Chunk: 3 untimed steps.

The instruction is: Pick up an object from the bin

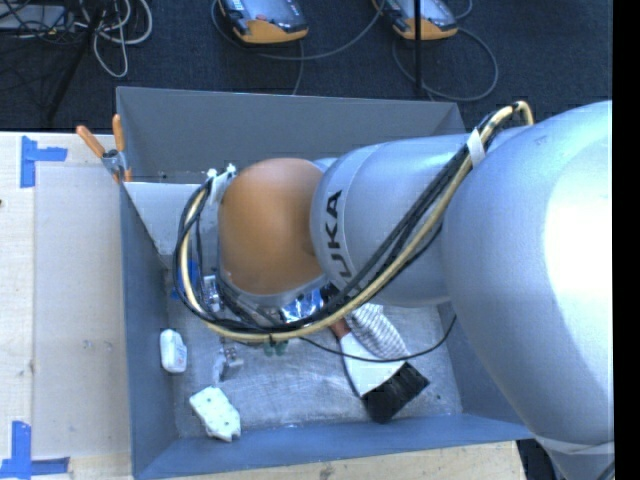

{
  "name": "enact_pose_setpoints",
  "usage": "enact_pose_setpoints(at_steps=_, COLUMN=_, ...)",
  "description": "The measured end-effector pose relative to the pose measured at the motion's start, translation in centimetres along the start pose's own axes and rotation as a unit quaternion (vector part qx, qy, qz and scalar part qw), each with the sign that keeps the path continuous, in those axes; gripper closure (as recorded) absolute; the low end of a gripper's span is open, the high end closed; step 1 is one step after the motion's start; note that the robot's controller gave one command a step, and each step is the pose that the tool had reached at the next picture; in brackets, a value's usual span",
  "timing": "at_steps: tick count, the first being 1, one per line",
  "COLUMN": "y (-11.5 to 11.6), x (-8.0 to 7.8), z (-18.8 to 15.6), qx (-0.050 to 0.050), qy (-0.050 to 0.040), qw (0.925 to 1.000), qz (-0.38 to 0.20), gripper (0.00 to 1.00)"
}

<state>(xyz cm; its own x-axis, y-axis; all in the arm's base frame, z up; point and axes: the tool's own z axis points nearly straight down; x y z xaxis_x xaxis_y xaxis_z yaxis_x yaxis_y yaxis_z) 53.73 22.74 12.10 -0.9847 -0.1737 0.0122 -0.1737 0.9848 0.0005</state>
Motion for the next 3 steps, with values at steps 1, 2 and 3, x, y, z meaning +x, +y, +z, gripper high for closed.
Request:
enact_pose_setpoints(at_steps=1, y=-4.3, x=-2.3, z=4.2, qx=-0.002, qy=-0.0076, qw=0.9853, qz=-0.170, gripper=1.00)
enact_pose_setpoints(at_steps=2, y=-4.3, x=-2.3, z=4.2, qx=-0.002, qy=-0.0077, qw=0.9854, qz=-0.170, gripper=1.00)
enact_pose_setpoints(at_steps=3, y=-4.5, x=-1.9, z=2.0, qx=0.000, qy=-0.0026, qw=0.9863, qz=-0.165, gripper=1.00)
